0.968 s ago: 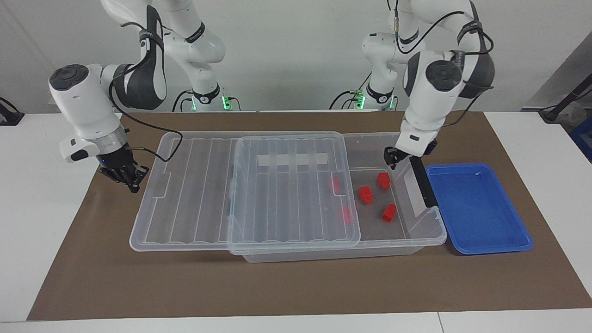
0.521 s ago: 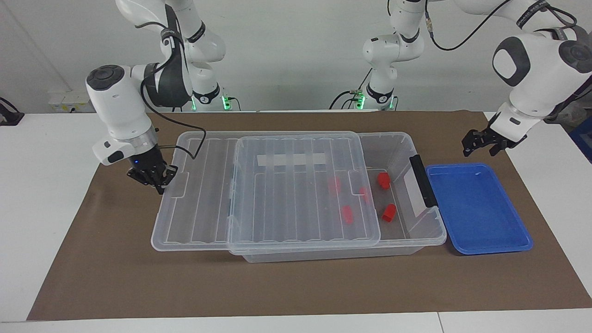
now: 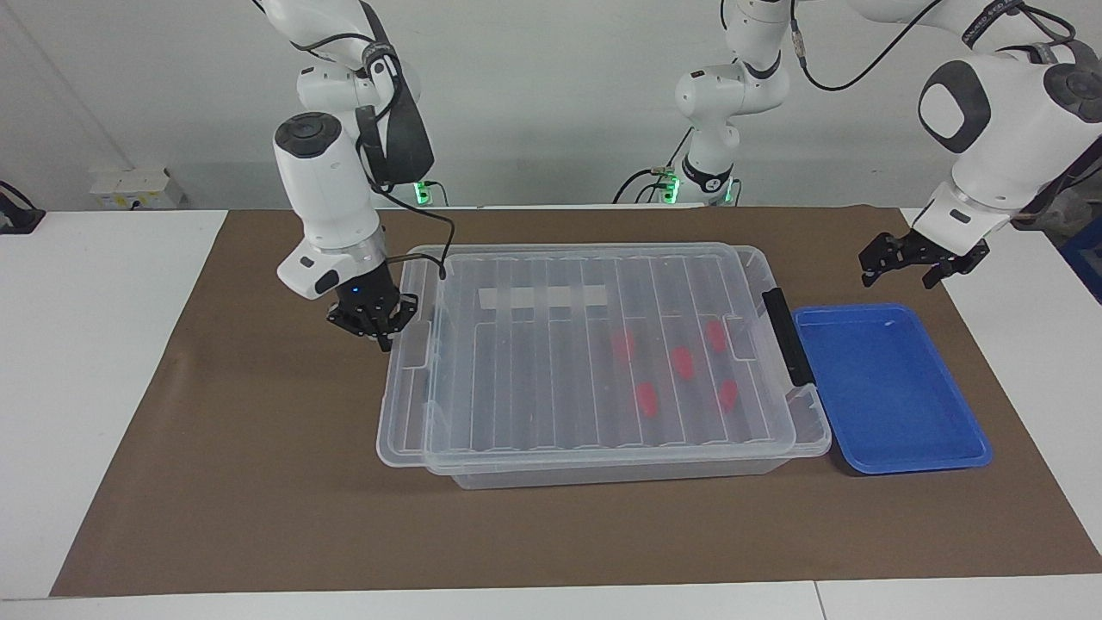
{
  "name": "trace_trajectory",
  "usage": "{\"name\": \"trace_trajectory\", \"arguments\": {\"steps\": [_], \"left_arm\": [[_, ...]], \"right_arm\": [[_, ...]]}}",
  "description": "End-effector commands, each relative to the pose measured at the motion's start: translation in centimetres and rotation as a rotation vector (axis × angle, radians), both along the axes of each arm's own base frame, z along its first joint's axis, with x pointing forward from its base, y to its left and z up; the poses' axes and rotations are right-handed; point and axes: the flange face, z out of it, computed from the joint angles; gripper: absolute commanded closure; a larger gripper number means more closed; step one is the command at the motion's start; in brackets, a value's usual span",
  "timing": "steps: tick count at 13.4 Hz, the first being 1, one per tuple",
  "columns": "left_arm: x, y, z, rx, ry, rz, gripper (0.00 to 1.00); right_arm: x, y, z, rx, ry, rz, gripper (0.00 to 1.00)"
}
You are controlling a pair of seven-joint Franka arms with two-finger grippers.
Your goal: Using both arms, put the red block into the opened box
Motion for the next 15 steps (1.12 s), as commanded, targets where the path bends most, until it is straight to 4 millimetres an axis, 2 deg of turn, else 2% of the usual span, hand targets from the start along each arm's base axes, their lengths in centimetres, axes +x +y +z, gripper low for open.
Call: {"name": "trace_trajectory", "arguments": {"steps": [1,3,4,6,8,11,13,15], "left_arm": [[-1.0,0.3,2.1,-0.005,-0.032,0.003,0.0],[-3.3,-1.1,6.3,0.0,-0.087,-0.014,0.0],[-3.9,-2.1,7.1,0.0,-0.08,-0.032,0.0],[-4.4,-5.2,7.3,-0.003,-0.06,-0.084,0.0],[-4.4,-9.1,7.8,-0.004,-0.084,-0.16,0.0],[-5.0,-11.3,7.6,-0.005,-0.057,-0.197,0.0],[-5.0,-10.4,7.5,-0.009,-0.018,-0.182,0.0],[-5.5,-9.8,6.6,-0.009,0.012,-0.172,0.0]], "right_arm": [[-0.6,1.5,-0.4,0.012,-0.005,0.008,1.0],[-0.9,2.3,-0.4,0.012,-0.005,0.022,1.0],[-0.8,2.3,-0.4,0.013,-0.008,0.024,1.0],[-0.7,2.5,-0.3,0.017,-0.023,0.027,1.0],[-0.6,2.5,-0.2,0.019,-0.029,0.025,1.0],[-0.6,3.1,0.1,0.021,-0.035,0.033,1.0],[-0.7,3.1,0.9,0.028,-0.039,-0.005,1.0],[-0.9,2.2,2.0,0.032,-0.045,-0.037,1.0]]}}
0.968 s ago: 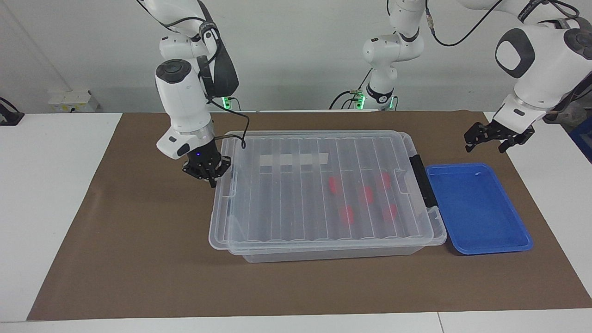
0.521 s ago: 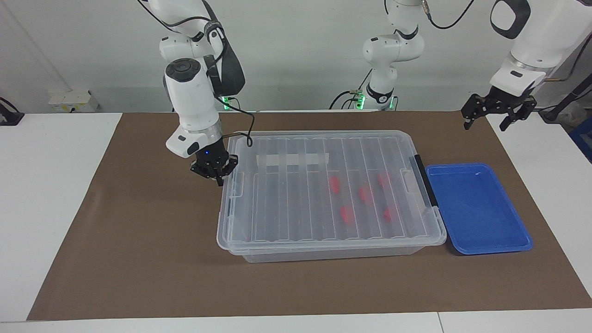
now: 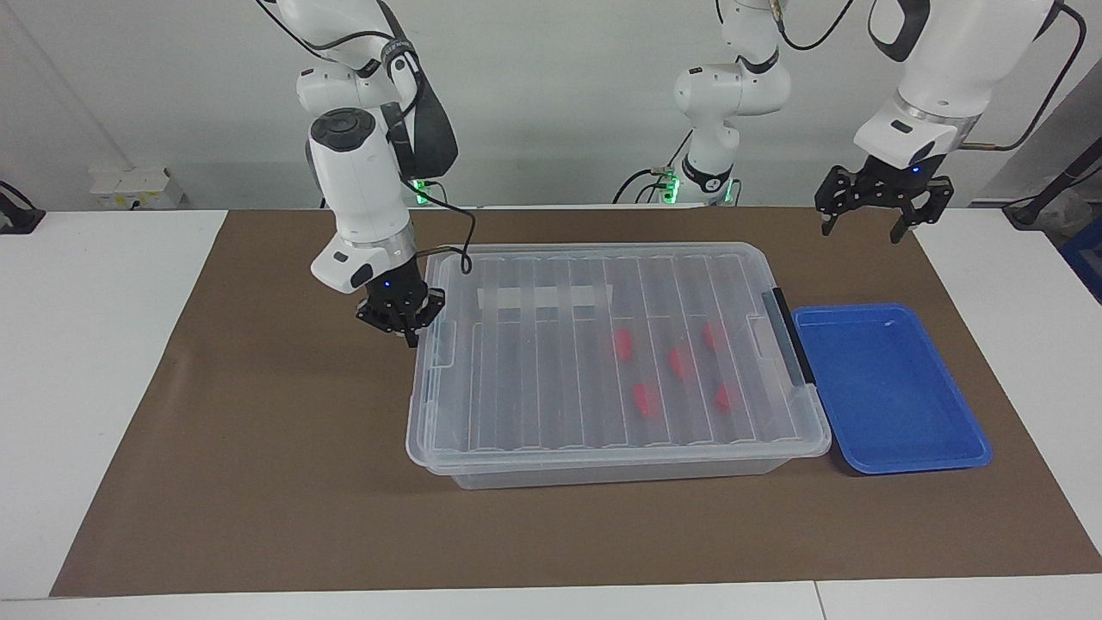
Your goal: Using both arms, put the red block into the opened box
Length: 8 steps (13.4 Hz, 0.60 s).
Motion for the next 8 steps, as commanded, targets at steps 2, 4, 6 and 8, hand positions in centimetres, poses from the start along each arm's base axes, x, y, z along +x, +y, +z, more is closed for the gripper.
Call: {"name": "trace_trajectory", "arguments": {"steps": [2,4,6,8], "left_arm": [[-0.5,0.9,-0.4,-0.01,0.028,0.012,0.0],[-0.5,0.4,-0.4,-0.01,0.021,0.004,0.0],[-0.5,0.6,-0.9,-0.011,0.015,0.008,0.0],[-0.3,0.8,-1.5,-0.012,0.008,0.012,0.0]], "right_arm": [[-1.0,-1.6,3.1,0.013,-0.011,-0.063,1.0],[-1.9,-2.9,4.4,0.013,0.02,-0.145,1.0],[-2.6,-3.9,6.0,0.007,0.035,-0.179,1.0],[-2.3,-6.7,6.9,0.0,0.068,-0.23,0.01]]}}
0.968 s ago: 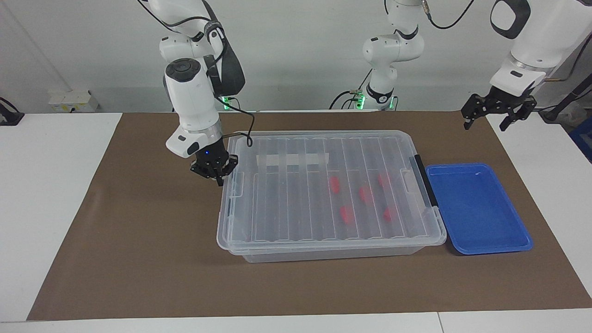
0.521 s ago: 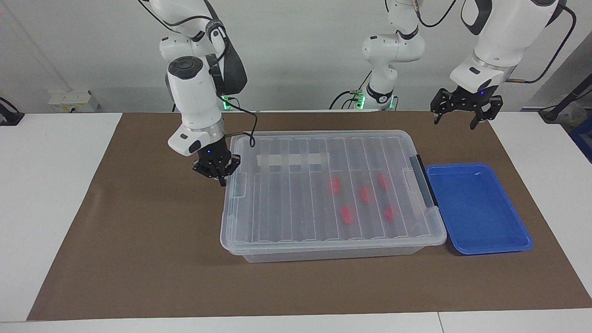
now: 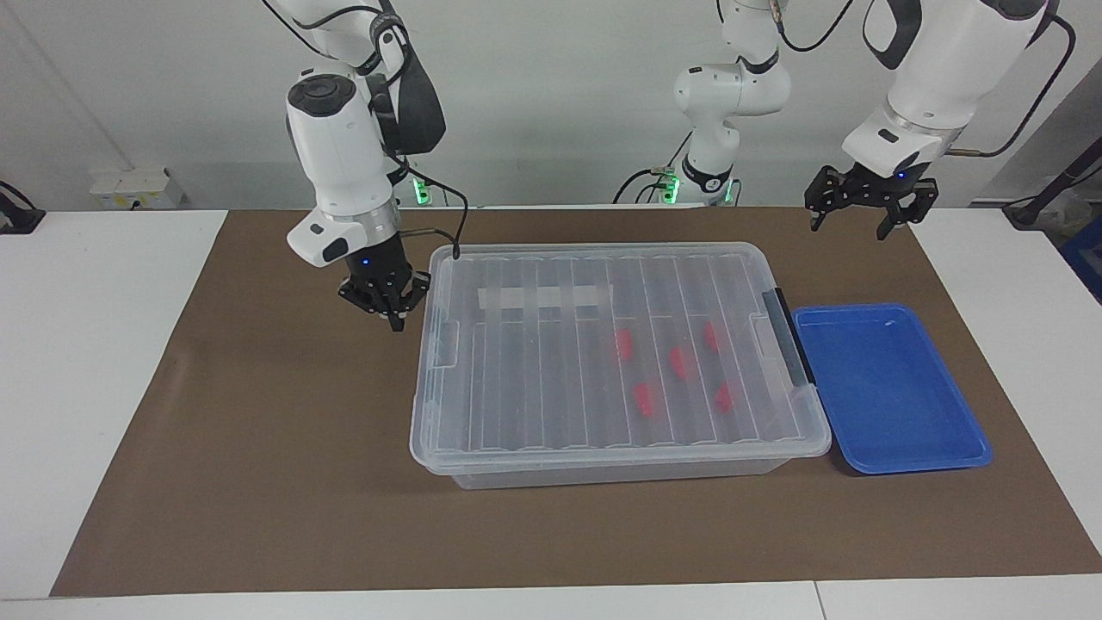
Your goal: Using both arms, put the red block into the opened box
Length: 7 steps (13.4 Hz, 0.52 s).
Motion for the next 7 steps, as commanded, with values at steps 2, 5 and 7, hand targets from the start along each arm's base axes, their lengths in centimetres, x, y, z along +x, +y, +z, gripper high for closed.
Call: {"name": "trace_trajectory", "arguments": {"steps": [2,5,7], "left_arm": [[-0.2,0.4,-1.0,-0.013,-0.012,0.004,0.0],[0.0,0.5,-1.6,-0.014,-0.03,0.006,0.0],[0.0,0.3,-0.9,-0.015,-0.047,0.001,0.0]], "right_arm": [[-0.1,-3.1,2.4,0.001,0.038,-0.073,0.0],[-1.0,-5.8,4.8,-0.004,0.065,-0.121,0.0],[-1.5,-7.8,5.6,-0.006,0.082,-0.144,0.0]]}}
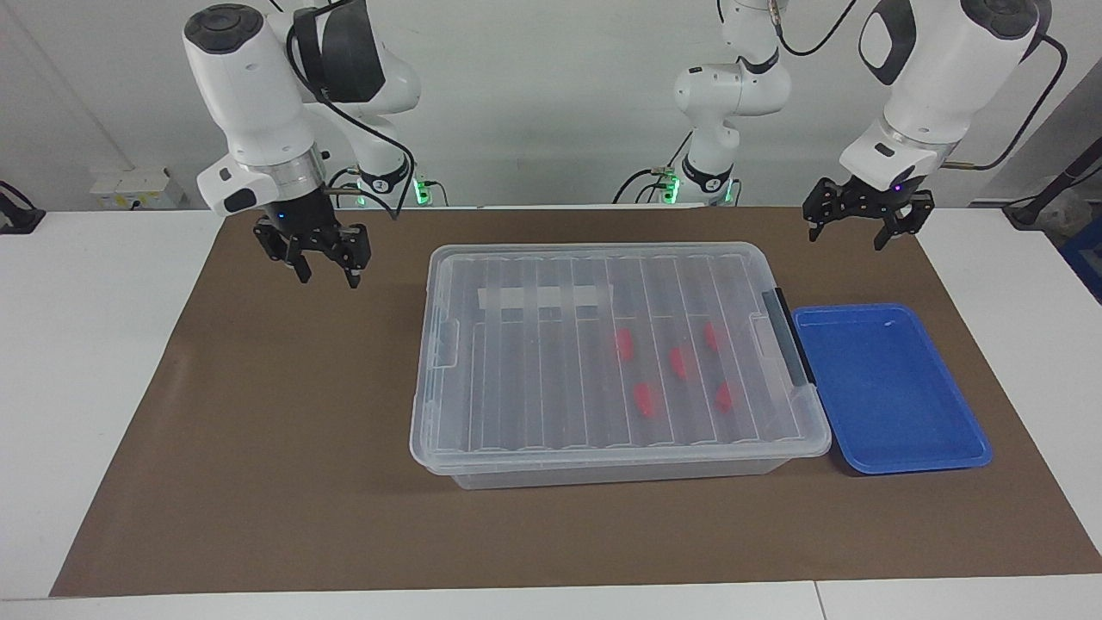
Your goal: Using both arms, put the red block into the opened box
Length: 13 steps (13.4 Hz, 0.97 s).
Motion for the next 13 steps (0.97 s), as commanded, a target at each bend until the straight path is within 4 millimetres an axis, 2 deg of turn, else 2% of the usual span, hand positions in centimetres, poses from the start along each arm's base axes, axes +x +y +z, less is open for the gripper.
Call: {"name": "trace_trajectory", "arguments": {"steps": [1,6,9,13], "left_arm": [[-0.4,-0.5,0.6,-0.014,-0.034,-0.011,0.0],[-0.5,-0.3,0.6,-0.013,-0.029,-0.009,0.0],[-0.5,0.0,0.6,-0.012,-0.029,-0.005,0.0],[-0.5,-0.1,0.6,-0.012,-0.029,-0.006,0.0]], "right_arm": [[-0.9,-1.5,1.5,0.013,0.026,-0.037,0.0],[0.1,-1.8,5.5,0.015,0.037,-0.043,0.0],[-0.9,-0.9,4.7,0.007,0.092,-0.028,0.0],[-1.3,-1.1,4.3,0.014,0.102,-0.023,0.0]]}}
